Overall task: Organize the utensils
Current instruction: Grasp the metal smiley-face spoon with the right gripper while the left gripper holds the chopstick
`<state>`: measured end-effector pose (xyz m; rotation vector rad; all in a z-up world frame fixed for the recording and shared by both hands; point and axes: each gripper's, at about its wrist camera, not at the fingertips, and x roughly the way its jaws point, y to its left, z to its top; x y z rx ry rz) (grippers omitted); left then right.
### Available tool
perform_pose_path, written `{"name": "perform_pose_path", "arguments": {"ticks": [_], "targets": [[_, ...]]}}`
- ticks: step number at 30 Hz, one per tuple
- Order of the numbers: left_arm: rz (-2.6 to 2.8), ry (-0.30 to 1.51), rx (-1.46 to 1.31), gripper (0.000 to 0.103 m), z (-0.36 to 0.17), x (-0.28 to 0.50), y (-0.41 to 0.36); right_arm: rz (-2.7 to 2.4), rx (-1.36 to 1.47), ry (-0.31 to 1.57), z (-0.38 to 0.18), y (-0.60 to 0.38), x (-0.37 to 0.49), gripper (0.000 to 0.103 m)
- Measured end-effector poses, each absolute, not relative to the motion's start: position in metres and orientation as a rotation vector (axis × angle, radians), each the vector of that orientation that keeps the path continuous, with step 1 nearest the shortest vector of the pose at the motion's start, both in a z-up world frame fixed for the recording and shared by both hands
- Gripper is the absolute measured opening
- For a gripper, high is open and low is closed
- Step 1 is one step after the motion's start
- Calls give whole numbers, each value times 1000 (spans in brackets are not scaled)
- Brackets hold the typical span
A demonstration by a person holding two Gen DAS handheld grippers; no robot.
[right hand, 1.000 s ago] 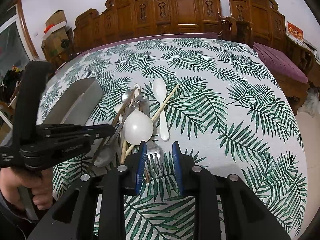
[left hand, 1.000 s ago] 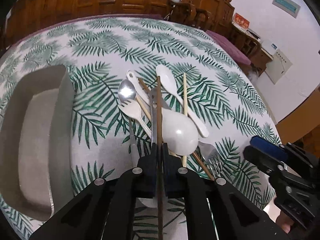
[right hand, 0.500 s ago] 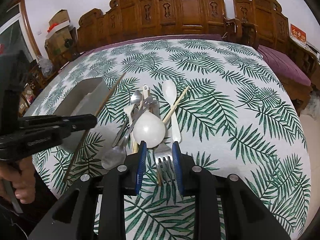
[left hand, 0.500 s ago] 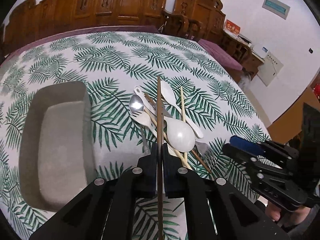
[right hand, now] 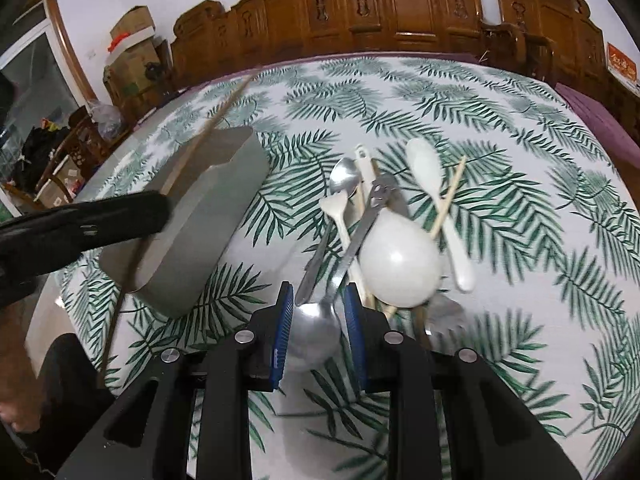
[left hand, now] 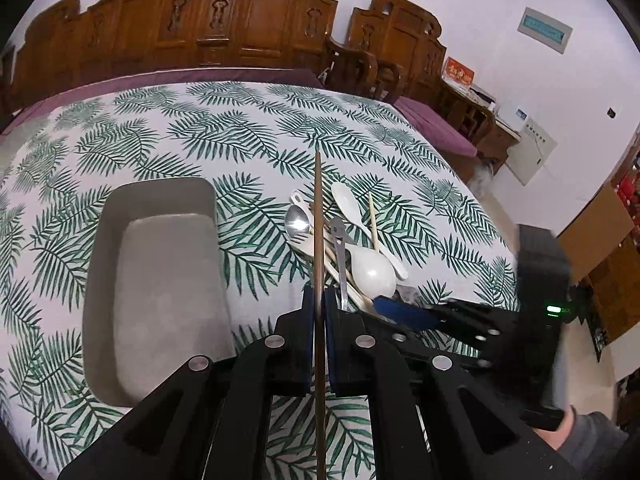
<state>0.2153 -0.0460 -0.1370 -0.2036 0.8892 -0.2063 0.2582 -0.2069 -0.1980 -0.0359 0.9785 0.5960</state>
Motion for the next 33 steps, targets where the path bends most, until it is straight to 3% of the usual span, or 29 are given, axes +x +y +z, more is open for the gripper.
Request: {"name": "perform_pose_path", "arguments": {"ticks": [2,33], "targets": [[-209,887,-211,4,-136,213,-42,577,-37,1004,-205,-201,264,21],[-201,866,-228,4,-127,197,-25,433,-152,1007,-220,-183,278,7]]}}
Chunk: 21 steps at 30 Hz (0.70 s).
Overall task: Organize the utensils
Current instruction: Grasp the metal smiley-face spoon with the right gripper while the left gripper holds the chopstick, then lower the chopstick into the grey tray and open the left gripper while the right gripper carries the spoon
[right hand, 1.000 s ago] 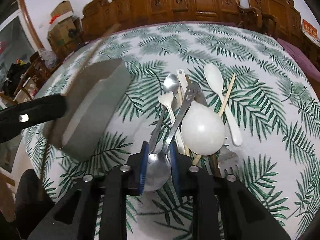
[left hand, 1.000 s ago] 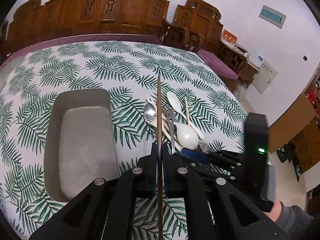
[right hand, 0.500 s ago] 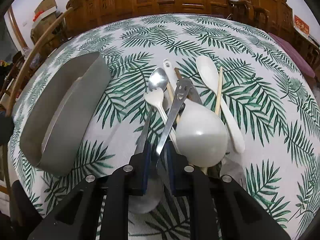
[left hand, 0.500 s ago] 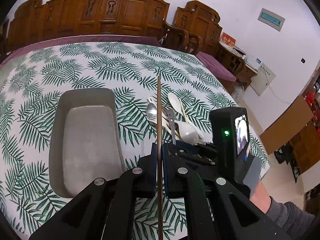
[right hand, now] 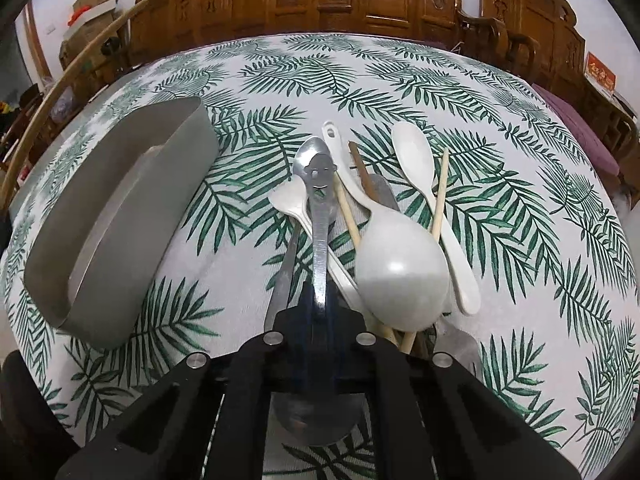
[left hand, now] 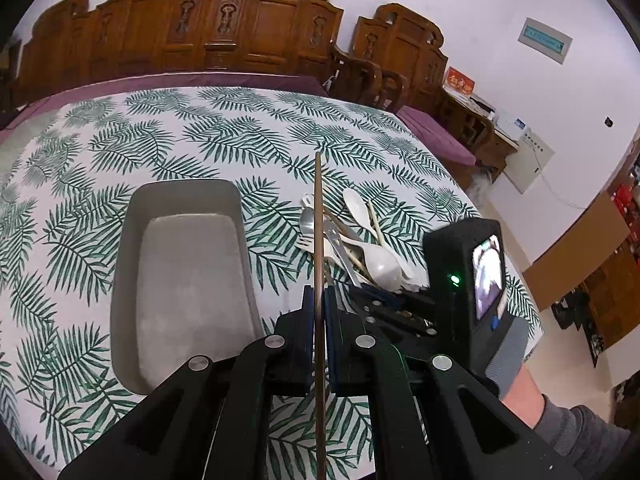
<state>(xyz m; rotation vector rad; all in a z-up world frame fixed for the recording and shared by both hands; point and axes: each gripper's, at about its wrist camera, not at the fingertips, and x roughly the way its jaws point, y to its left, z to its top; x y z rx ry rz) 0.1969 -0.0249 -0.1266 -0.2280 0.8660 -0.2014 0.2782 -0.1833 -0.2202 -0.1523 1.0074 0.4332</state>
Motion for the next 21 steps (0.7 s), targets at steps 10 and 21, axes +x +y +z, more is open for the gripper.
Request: {"name": "perform_pose_path", "arguments": {"ticks": [10,21], "targets": [[-166,857,-228,4,-119,205,-5,482,-95,945,-187,-195,267,7],[-102,872,-222,4,-121,231,34,560,-59,870,-147,-190,261,7]]}}
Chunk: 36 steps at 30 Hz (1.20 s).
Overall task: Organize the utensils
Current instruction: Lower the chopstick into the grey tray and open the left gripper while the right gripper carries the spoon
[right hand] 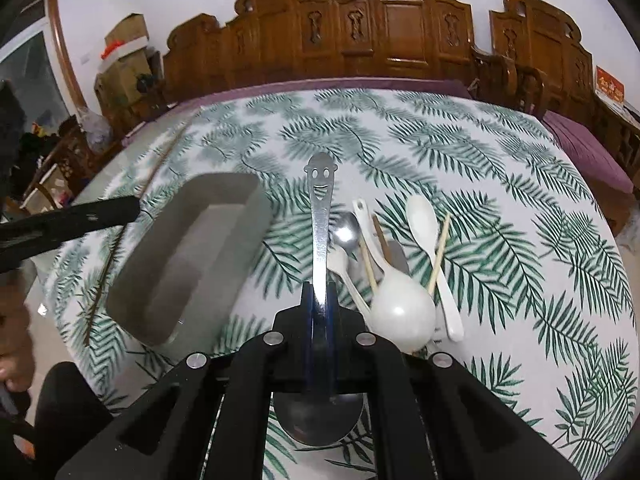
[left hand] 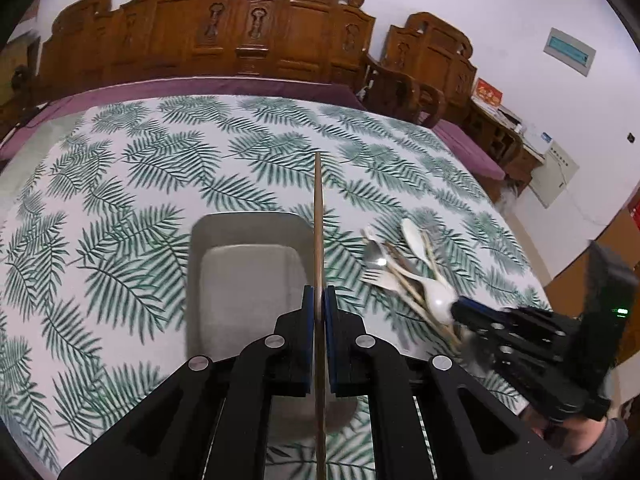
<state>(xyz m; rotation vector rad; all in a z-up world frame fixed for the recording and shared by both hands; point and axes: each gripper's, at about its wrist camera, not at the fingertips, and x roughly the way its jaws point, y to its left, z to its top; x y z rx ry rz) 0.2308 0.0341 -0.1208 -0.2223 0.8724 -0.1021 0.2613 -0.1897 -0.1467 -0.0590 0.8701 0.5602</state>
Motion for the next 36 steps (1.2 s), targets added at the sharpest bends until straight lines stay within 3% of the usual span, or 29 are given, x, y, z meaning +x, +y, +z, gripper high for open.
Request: {"name": "perform_pose_path", "arguments": {"ticks": [22,27,36], "targets": [[-28,1054,-167,4,-190,276,62,634,-41,845,-136,-170,261,7],[-22,1035,-180,12,-184,268,66,648,-50,838,-131,-161,257,7],[-12,952,-171,12,-153,228,75,695,-71,832,-125,-127,250,7]]}}
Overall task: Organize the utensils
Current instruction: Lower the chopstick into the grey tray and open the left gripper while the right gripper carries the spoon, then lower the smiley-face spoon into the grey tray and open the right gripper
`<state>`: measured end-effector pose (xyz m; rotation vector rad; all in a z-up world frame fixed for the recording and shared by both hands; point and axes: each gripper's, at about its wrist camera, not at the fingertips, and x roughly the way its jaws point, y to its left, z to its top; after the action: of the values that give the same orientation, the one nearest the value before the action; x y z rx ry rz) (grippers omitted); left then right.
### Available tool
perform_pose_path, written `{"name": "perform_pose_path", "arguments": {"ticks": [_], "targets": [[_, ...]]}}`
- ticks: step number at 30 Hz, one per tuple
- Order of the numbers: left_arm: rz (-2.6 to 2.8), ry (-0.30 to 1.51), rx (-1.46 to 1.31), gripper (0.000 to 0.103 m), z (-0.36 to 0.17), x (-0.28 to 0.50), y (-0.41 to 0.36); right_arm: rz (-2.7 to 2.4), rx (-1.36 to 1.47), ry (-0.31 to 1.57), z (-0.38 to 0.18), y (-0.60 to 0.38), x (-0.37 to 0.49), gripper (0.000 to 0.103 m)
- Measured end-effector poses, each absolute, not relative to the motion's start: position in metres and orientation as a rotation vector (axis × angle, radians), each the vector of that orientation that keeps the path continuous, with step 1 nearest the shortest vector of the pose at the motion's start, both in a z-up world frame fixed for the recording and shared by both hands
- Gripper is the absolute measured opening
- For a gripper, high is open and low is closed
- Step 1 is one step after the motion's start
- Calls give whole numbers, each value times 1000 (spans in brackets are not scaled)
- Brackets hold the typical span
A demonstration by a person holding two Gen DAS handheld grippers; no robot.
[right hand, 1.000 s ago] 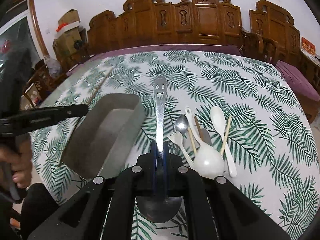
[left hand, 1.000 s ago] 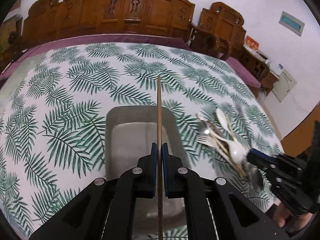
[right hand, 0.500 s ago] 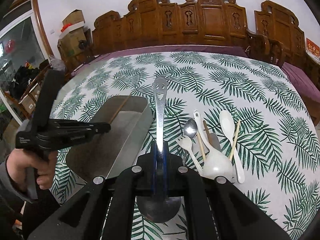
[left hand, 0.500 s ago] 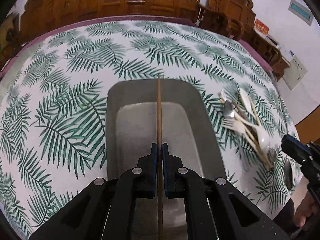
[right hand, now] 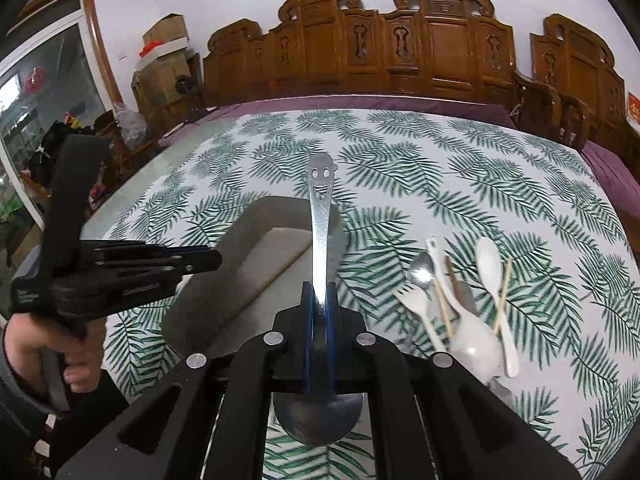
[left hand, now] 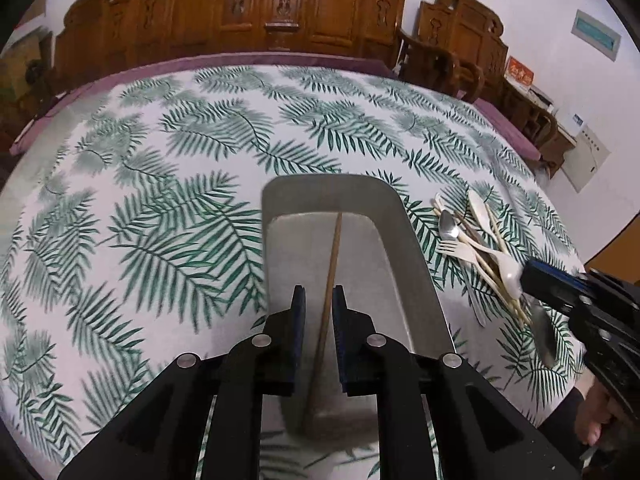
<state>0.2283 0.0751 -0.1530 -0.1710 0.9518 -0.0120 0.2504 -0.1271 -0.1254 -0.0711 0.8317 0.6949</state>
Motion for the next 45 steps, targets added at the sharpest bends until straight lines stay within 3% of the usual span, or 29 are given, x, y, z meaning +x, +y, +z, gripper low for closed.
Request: {"name": "perform_pose_path", "arguments": {"ticks": [11,27,41,45], "targets": [[20,878,-182,12,-117,188,106,743,-104,898,-146,-62,255,7],[55,863,-201,12,-113,172,130,708,-262,1035,-197,-11,256,7],[25,862,-187,14,-110,171,108,753,-145,1000,-174,-45,261,8],[1,853,-185,21,-109,171,94,752,-109,939,-152,-82,260,8]]}}
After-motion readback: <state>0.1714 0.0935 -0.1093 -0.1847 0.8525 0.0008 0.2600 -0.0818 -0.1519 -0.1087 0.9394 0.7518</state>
